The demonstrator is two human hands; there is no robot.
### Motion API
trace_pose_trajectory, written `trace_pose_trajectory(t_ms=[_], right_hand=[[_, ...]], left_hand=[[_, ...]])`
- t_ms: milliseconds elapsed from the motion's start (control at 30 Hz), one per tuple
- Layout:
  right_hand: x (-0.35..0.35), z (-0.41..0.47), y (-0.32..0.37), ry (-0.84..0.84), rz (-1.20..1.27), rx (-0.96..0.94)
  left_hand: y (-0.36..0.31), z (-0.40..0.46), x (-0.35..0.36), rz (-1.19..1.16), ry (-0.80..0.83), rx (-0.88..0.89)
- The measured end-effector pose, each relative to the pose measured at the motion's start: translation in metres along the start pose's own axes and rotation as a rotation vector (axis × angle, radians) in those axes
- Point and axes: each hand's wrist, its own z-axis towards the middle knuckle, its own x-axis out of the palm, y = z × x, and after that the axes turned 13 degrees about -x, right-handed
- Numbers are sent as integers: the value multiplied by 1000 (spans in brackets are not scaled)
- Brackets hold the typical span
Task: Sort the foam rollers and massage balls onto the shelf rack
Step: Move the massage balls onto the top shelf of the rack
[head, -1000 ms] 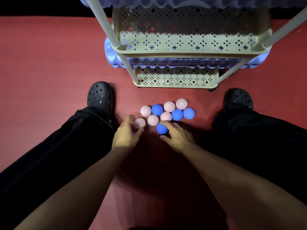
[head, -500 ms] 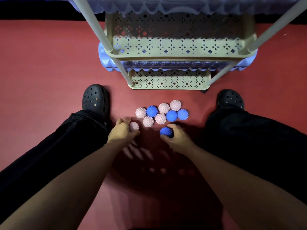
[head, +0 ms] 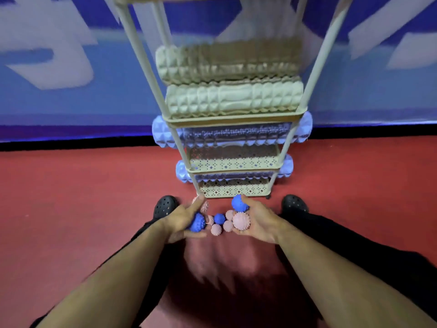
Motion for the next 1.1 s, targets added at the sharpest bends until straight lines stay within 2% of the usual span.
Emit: trace_pose_trajectory(t_ms=[100, 200, 333, 500, 600, 733, 833, 900, 967, 1100], right_hand=[[29, -46, 55, 57, -14, -108], [59, -94, 106, 121, -103, -251], [102, -160, 172, 164, -144, -558], [148, -239, 253, 227, -309, -963], [168, -277, 300, 207, -498, -1120], [193, -311, 360, 144, -673, -1267], [212, -324, 404, 91, -792, -1408], [220, -325, 431, -4, -954, -1452], [226, -326, 453, -85, -1119, -1449], [241, -319, 491, -108, -1294, -1417]], left_hand=[[-41, -68, 15, 75, -31, 167], [-80, -134, 32, 25, -9, 304], [-128, -221, 54, -51, 15, 487], [-186, -317, 71, -42, -105, 718], [-220, -364, 78, -25, -187, 898], [-267, -419, 89, 40, -392, 1208], [-303, -447, 91, 89, -465, 1407], [-330, -459, 87, 170, -552, 1455], [-357, -466, 79, 331, -712, 1441], [-405, -471, 61, 505, -925, 1377]])
